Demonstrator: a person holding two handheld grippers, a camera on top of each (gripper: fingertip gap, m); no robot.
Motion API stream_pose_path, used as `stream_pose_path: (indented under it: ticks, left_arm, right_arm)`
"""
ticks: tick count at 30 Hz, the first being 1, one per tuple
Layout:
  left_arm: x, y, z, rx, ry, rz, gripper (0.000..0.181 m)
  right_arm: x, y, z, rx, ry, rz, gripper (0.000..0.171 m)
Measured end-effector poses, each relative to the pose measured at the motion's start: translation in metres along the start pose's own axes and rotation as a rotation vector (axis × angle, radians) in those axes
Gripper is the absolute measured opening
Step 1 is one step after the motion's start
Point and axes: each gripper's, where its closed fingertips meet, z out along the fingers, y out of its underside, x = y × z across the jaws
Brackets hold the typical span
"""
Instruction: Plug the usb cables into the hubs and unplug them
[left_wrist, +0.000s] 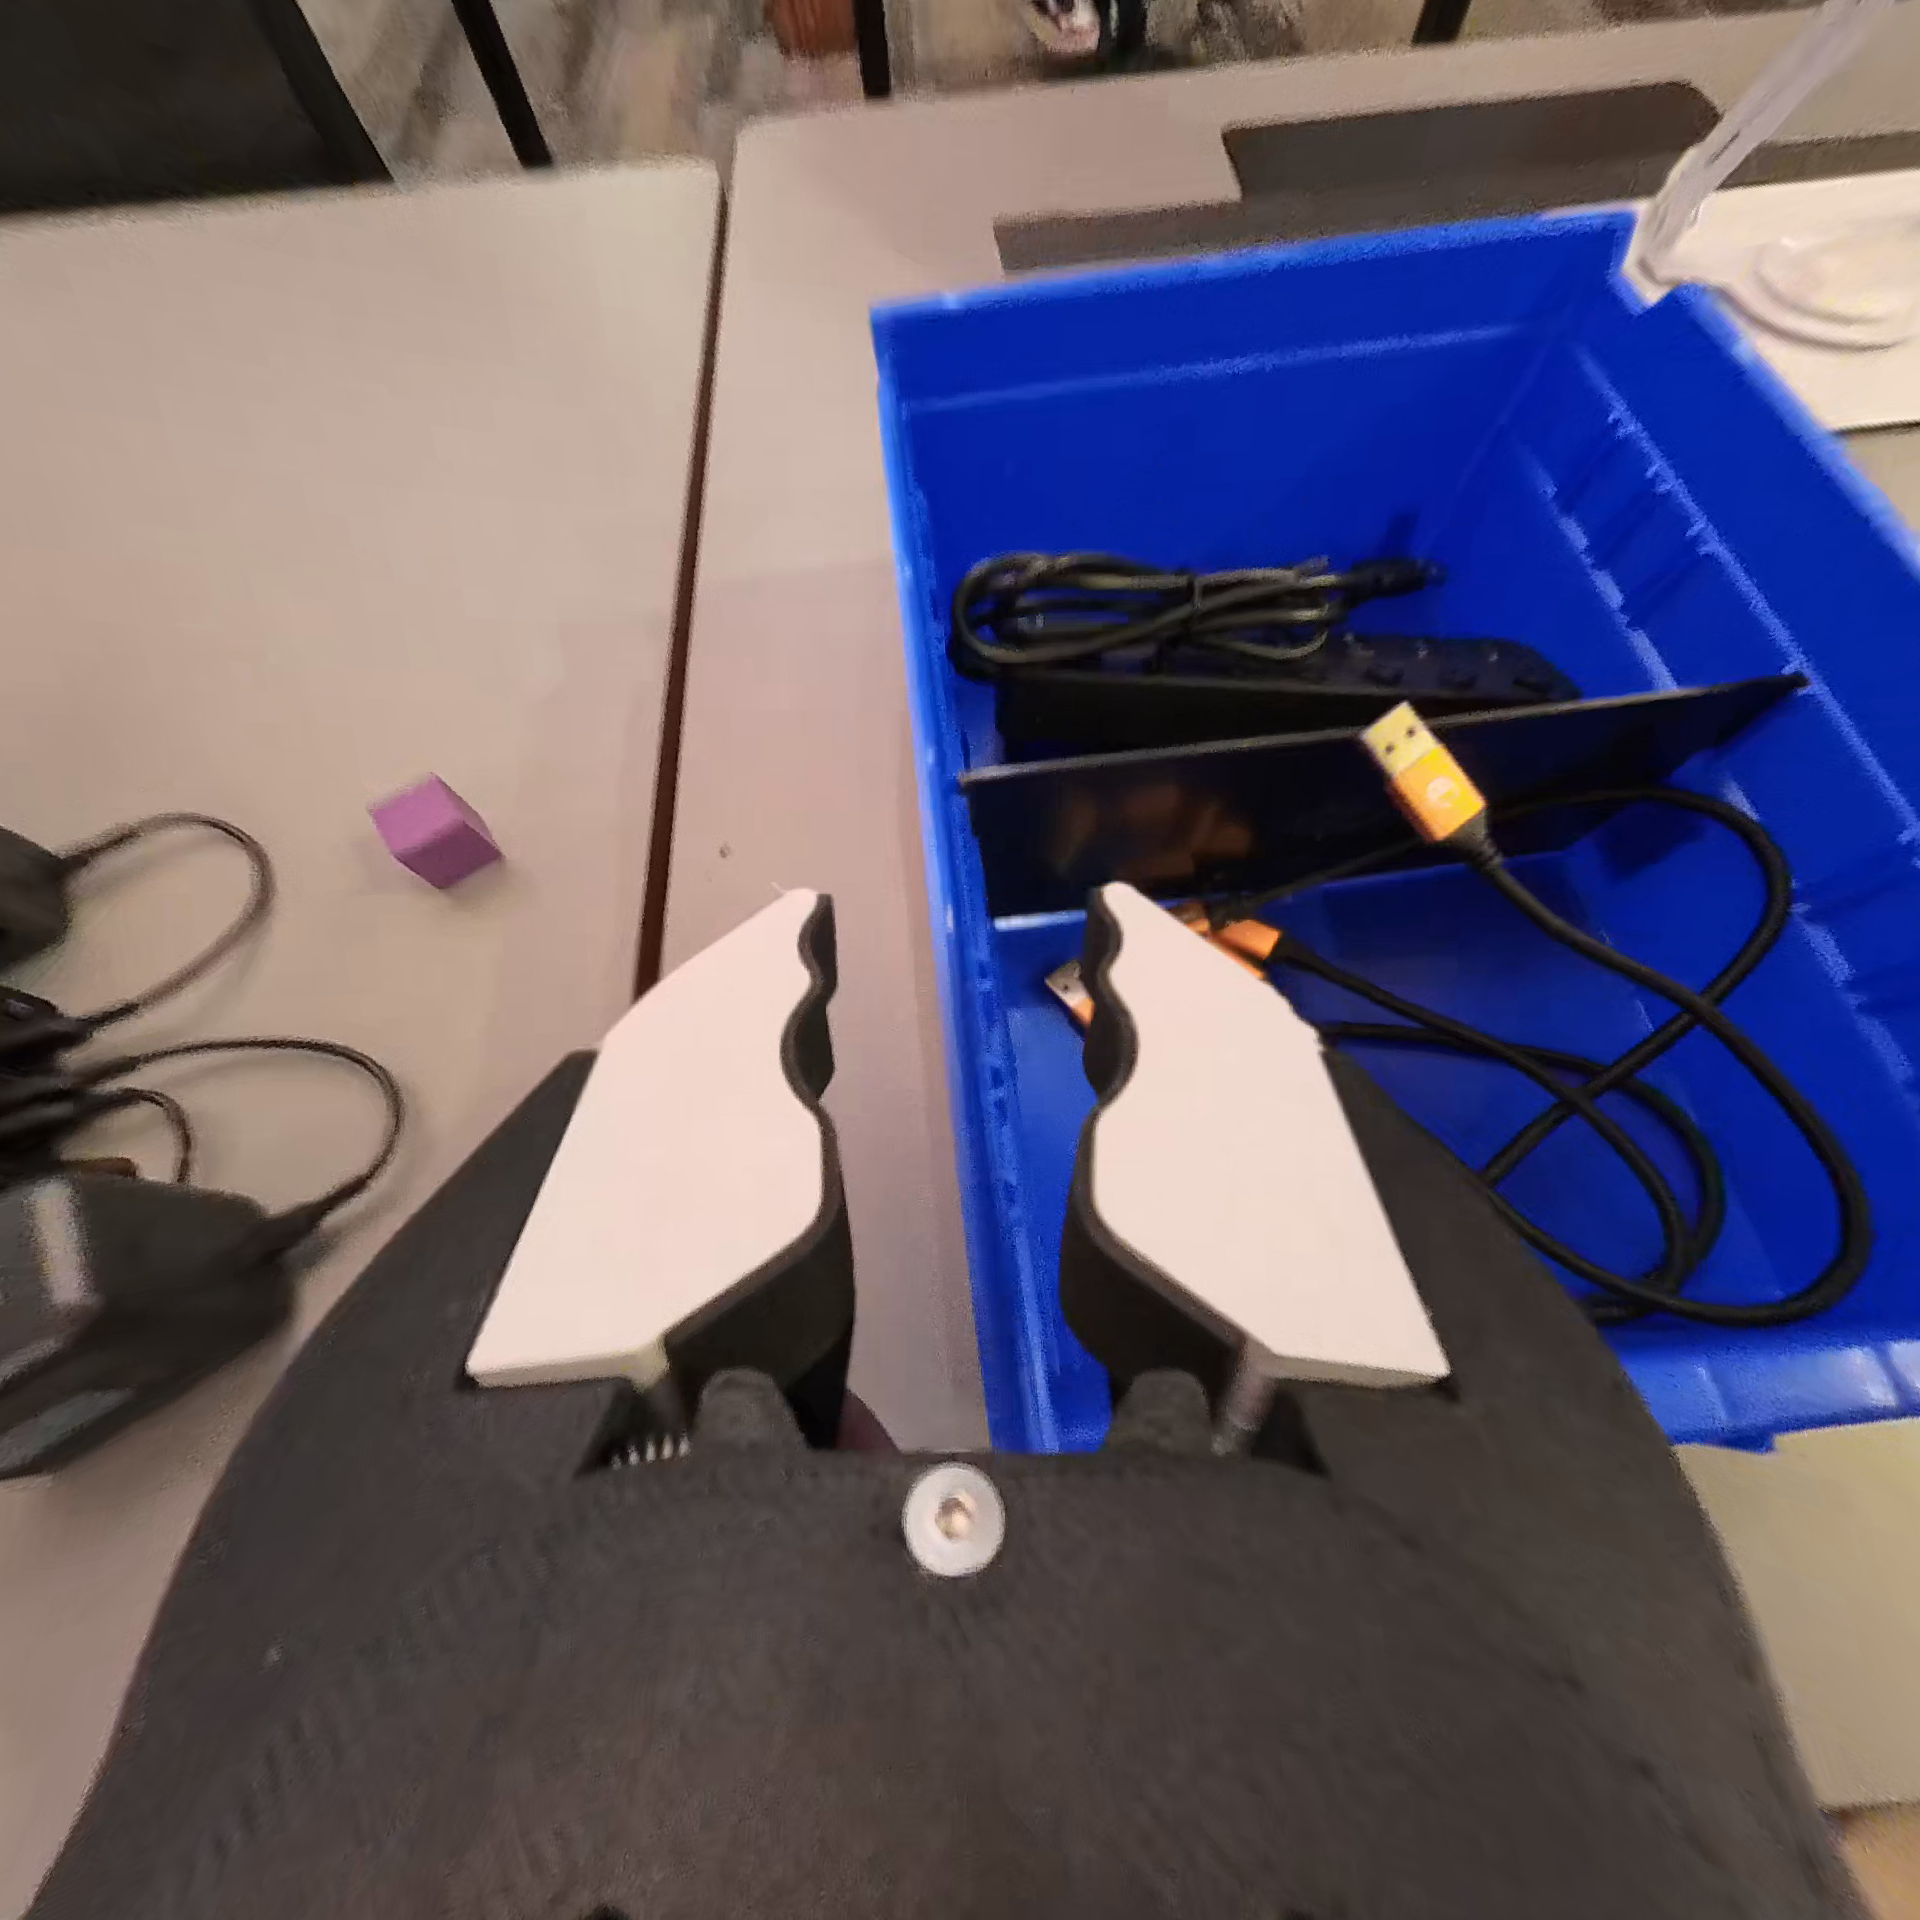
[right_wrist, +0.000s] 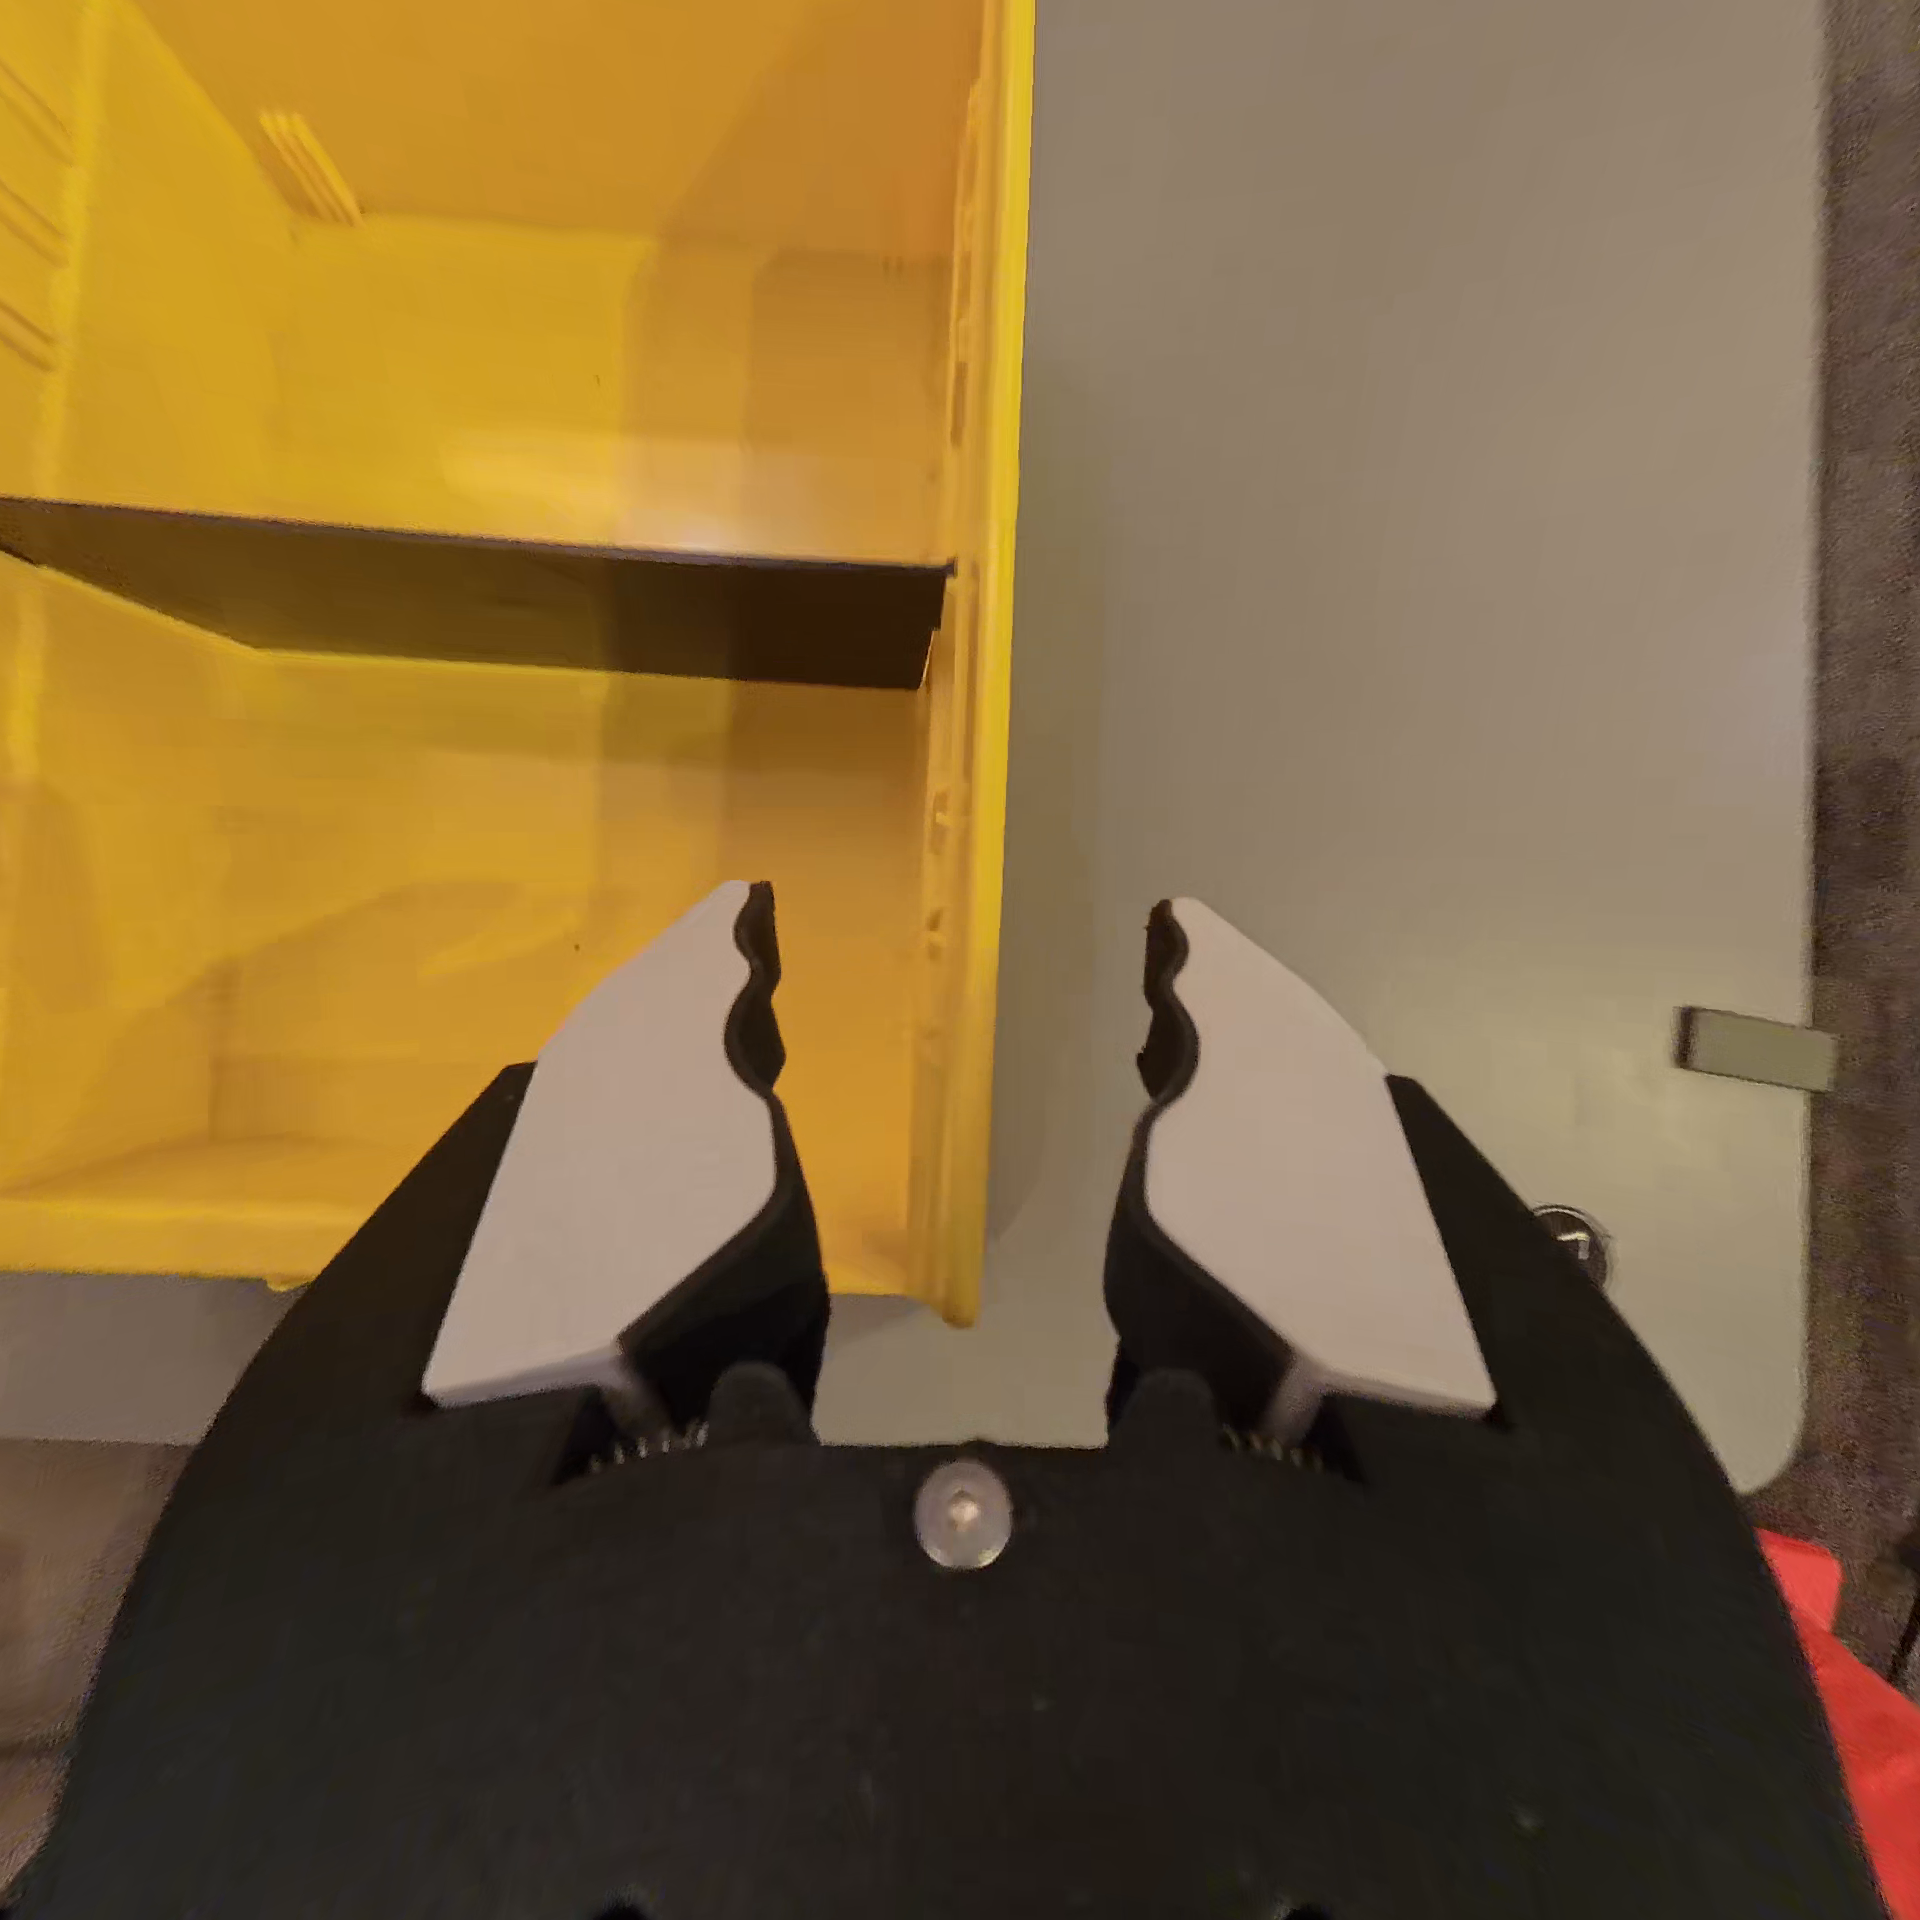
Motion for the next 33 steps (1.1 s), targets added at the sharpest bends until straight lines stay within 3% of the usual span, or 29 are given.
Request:
stream_pose_path:
  ticks: [4, 9, 14, 21, 26, 33]
  left_arm:
    - [0.014, -0.023, -0.015, 0.035, -0.057, 0.117, 0.060]
    - [0.077, -0.055, -0.029, 0.155, 0.042, 0.183, 0.063]
    - [0.192, -0.092, -0.046, 0.289, 0.268, 0.266, 0.067]
    - [0.334, -0.078, -0.044, 0.294, 0.511, 0.442, 0.078]
    - [0.371, -0.061, -0.019, 0.260, 0.514, 0.456, 0.079]
    - [0.375, -0.044, 0.031, 0.180, 0.491, 0.390, 0.083]
  right_arm:
    - [-0.024, -0.027, -0.026, 0.107, 0.010, -0.064, 0.075]
    - [-0.098, -0.061, -0.040, 0.205, 0.038, -0.242, 0.087]
    - [-0.196, -0.086, -0.036, 0.285, -0.070, -0.343, 0.098]
    - [-0.313, -0.102, -0.029, 0.404, -0.195, -0.452, 0.110]
    - [-0.365, -0.096, -0.006, 0.415, -0.280, -0.463, 0.115]
    - [-0.384, -0.091, 0.037, 0.367, -0.301, -0.452, 0.119]
